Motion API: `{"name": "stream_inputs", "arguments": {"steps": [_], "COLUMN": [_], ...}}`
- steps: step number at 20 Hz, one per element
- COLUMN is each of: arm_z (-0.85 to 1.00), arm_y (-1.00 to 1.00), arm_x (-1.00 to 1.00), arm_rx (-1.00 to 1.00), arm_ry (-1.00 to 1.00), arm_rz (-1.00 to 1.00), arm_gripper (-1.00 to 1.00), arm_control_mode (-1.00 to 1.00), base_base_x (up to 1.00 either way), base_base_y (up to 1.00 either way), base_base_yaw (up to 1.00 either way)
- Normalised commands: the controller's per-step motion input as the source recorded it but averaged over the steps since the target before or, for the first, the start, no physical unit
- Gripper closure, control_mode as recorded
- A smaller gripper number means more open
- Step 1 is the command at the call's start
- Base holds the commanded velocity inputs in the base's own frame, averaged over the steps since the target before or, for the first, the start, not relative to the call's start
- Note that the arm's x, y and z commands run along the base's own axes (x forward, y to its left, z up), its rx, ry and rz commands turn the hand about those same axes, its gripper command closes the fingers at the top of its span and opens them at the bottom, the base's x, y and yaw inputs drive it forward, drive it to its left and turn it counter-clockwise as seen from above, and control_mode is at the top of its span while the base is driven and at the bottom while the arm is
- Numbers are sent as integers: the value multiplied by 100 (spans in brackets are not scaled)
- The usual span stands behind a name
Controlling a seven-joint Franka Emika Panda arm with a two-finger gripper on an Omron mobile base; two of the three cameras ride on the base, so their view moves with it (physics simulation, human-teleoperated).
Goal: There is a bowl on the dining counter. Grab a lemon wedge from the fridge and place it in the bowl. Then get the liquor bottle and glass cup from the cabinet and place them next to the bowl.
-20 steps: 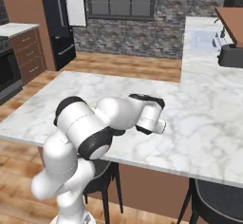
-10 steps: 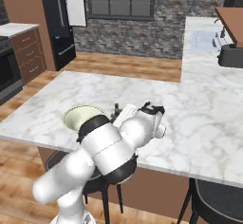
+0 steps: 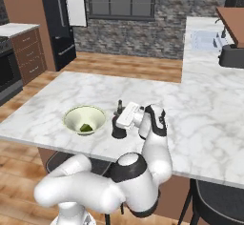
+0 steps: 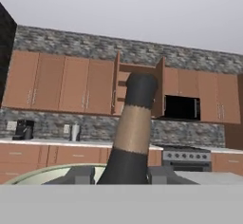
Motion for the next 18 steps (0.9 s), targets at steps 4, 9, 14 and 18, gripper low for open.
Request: {"name": "stream_inputs", "arguments": {"steps": [4, 9, 14, 18], "arm_z": [-25, -29, -27, -33], "arm_y": [0, 0, 0, 3], "arm_x": [20, 2, -27, -48], "arm_rx": [-5, -6, -3, -8], "arm_ry": [0, -1, -7, -2], "arm_rz": [0, 0, 0, 0], "arm_gripper": [100, 100, 100, -100], "arm_control_mode": [-100, -100, -100, -100], "base_base_x": [0, 0, 0, 0], "base_base_y": [0, 0, 0, 0], "base_base_yaw": [0, 0, 0, 0]}}
